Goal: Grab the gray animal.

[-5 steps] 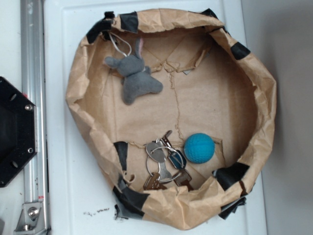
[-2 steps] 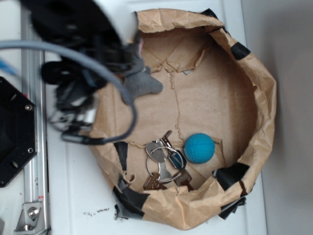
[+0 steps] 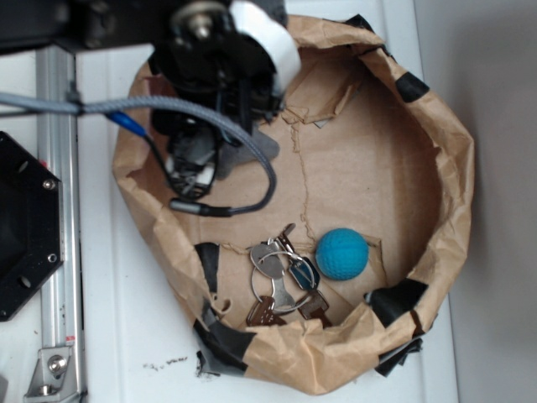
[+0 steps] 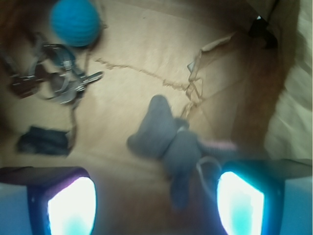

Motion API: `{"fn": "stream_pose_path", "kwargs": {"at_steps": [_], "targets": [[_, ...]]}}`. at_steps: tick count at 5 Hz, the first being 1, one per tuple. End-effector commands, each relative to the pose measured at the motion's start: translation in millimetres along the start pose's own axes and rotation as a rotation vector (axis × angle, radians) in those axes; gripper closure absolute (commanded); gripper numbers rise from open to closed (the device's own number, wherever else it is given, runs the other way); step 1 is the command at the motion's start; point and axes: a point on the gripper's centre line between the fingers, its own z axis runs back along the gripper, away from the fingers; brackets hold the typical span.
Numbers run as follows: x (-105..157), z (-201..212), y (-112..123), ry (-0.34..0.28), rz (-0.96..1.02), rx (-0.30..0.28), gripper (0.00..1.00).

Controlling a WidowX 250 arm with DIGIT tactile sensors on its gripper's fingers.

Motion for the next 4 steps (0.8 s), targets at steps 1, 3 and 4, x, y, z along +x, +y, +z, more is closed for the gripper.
{"fn": "stream_pose_path", "kwargs": {"at_steps": [1,3,4], "targets": [[26.2,-25.8,-15.6,-0.060,-0.162,0.014,0.00],[10.5,-13.9,-26.3,-0.013,-0.388,-0.055,0.00],[-3.1,-34.6,-9.3,0.040,-0.449,-0.016,0.00]]}}
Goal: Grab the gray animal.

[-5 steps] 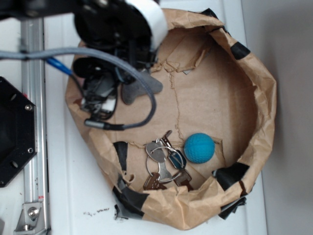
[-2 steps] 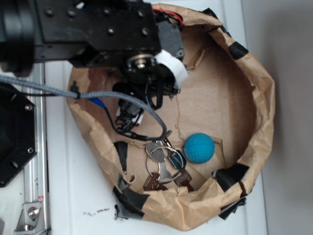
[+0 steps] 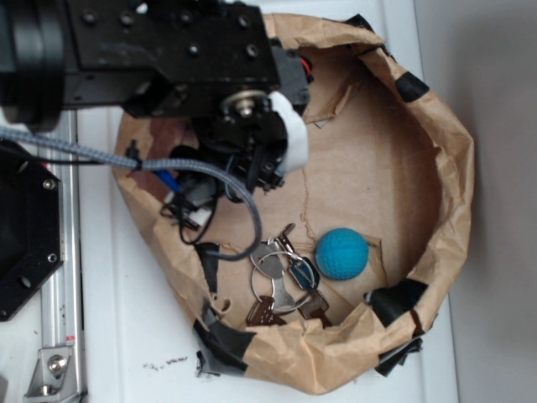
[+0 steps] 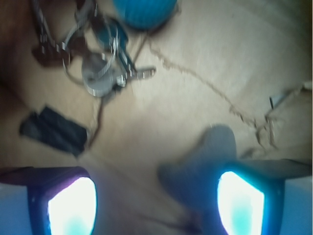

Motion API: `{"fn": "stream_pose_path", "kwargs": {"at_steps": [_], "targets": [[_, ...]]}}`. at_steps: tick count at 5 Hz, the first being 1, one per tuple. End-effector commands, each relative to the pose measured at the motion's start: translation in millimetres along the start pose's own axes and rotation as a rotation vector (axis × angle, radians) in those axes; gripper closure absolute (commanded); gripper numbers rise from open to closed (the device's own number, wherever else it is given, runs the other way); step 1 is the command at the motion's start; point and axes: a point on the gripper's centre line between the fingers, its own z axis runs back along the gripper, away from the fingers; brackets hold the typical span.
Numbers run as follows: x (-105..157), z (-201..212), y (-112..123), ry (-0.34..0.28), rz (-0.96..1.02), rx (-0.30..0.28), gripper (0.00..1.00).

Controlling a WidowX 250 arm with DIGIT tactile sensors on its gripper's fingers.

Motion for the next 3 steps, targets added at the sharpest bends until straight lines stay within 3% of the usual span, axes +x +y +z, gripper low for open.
{"fn": "stream_pose_path", "kwargs": {"at_steps": [1,3], "targets": [[-17.3,-22.6,27.7,0.066,-0.073,0.096,0.00],[-15.9,-35.5,53.4,0.056,-0.052,0.164,0.00]]}}
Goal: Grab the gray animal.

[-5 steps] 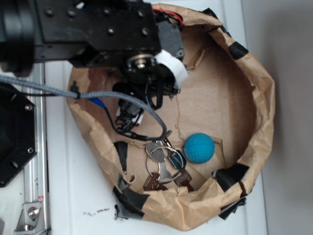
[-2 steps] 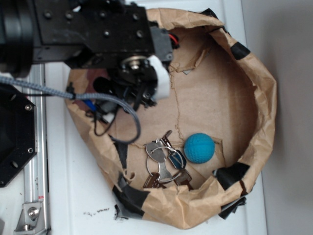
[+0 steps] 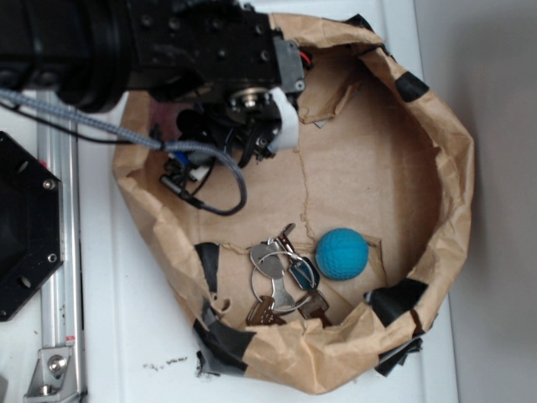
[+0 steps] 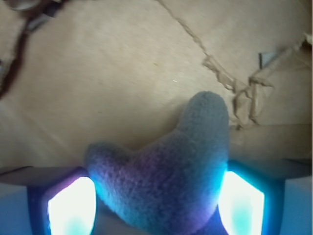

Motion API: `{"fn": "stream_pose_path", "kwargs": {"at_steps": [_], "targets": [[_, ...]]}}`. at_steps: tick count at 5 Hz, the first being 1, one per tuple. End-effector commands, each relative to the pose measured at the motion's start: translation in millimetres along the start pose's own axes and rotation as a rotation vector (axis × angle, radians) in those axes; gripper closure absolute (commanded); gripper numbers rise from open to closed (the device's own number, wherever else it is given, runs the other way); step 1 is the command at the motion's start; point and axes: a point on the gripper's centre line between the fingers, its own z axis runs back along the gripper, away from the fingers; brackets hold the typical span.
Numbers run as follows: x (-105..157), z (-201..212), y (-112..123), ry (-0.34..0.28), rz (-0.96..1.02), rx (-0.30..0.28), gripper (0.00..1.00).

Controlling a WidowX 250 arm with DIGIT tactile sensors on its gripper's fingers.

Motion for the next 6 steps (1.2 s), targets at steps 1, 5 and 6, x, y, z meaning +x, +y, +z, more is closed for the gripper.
{"fn": "stream_pose_path", "kwargs": {"at_steps": [1,5,6], "targets": [[5.8,-14.0,21.4,-0.011,0.037,0.106,0.00],[39.5,109.9,6.6,-0.213,0.299,0.071,1.00],[51.4,147.8,2.1,-0.270,0.517,0.089,1.00]]}}
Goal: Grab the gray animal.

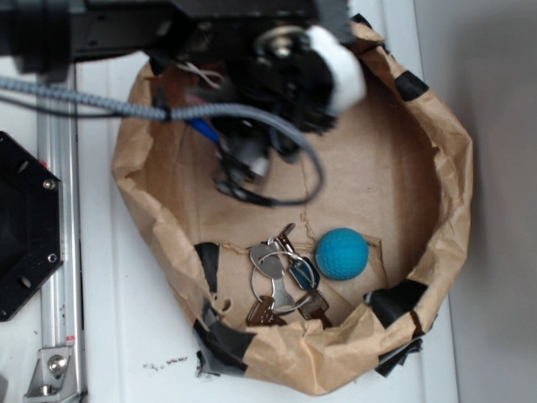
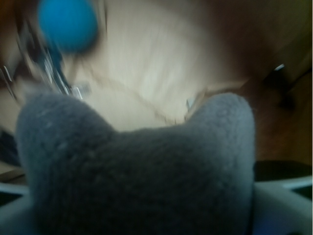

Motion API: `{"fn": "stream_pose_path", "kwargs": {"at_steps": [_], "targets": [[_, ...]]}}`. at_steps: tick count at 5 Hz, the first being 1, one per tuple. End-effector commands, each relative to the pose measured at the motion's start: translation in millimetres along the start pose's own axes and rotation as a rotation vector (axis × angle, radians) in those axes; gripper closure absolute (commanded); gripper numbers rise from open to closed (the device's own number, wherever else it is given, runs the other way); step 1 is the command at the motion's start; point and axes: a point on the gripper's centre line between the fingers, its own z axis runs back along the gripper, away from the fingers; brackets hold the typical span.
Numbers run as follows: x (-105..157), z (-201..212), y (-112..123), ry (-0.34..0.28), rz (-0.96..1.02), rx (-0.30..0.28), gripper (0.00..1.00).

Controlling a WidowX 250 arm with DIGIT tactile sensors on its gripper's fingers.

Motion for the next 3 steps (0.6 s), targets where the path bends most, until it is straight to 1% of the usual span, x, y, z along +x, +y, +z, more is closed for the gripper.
{"fn": "stream_pose_path", "kwargs": {"at_steps": [1,2,3], "targets": [[27.9,67.9,-15.6,-0.160,0.443,0.098,1.00],[22.7,70.2,-15.6,-0.167,0.622,0.161,1.00],[16.9,68.2,-13.0,-0.136,0.669,0.181,1.00]]}}
